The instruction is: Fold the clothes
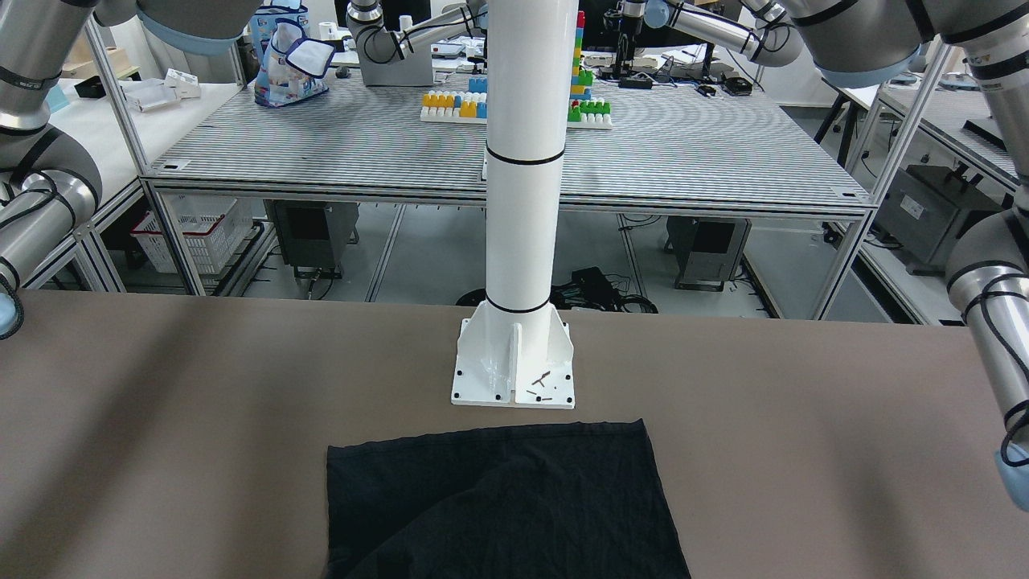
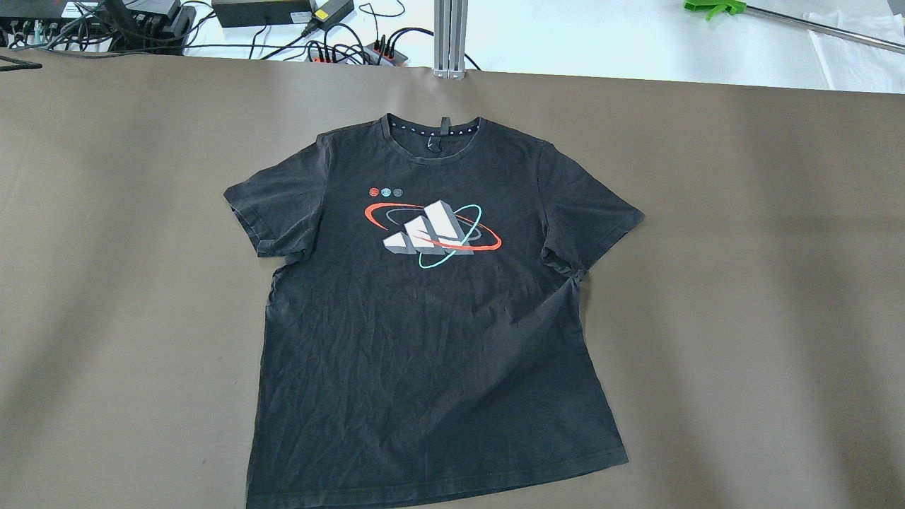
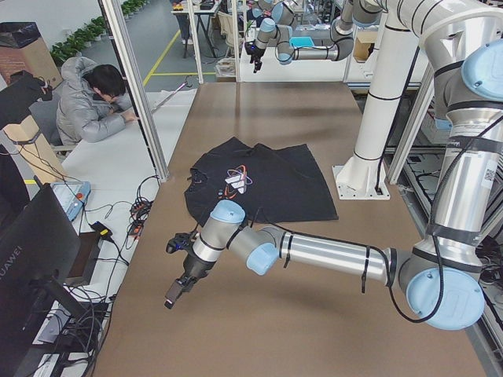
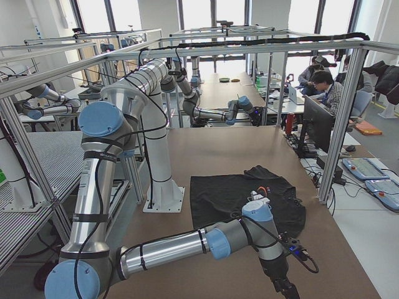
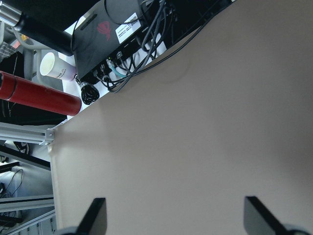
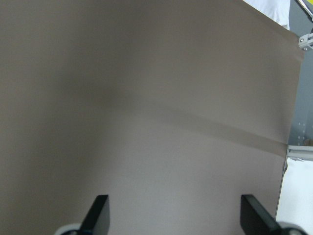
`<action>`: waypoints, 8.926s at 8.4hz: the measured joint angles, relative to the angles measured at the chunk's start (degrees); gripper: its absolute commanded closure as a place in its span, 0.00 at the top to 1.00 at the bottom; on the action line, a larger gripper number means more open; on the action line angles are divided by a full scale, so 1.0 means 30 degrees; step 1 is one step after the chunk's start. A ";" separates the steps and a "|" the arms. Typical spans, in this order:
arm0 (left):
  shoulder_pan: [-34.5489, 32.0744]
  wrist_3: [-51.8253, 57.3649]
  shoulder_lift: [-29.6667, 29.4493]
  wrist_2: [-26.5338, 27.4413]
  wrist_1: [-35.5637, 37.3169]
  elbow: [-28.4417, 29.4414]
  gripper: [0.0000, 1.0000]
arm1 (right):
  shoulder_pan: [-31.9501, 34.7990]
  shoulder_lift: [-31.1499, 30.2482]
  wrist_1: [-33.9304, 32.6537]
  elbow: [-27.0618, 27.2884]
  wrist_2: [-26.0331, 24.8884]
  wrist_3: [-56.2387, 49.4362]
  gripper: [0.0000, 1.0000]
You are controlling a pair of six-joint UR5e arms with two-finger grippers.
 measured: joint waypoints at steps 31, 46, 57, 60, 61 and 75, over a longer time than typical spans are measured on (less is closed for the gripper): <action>0.6124 -1.5286 -0.8587 -0.2426 -0.7390 0.6865 1.00 | -1.1736 0.8668 1.3678 -1.2026 -0.3554 2.0706 0.00; 0.6125 -1.5314 -0.8354 -0.2348 -0.7449 0.6869 1.00 | -1.2959 1.4318 1.0729 -1.0732 -0.5472 2.0778 0.00; 0.6475 -1.5604 -0.8341 -0.1919 -0.7555 0.6847 1.00 | -1.3525 1.4980 1.0843 -1.1352 -0.6691 2.2284 0.94; 0.6967 -1.5677 -0.6965 -0.2744 -1.0075 0.6599 1.00 | -1.2487 1.4229 1.0828 -1.0576 -0.5058 2.2450 0.94; 0.7044 -1.5694 -0.6191 -0.3031 -1.0623 0.6324 1.00 | -1.2216 1.3741 1.0846 -1.0182 -0.4702 2.2370 0.94; 0.8308 -1.5291 -0.3843 -0.3005 -1.0566 0.5973 0.89 | -1.1862 1.2262 1.0925 -0.8465 -0.4370 2.2220 0.94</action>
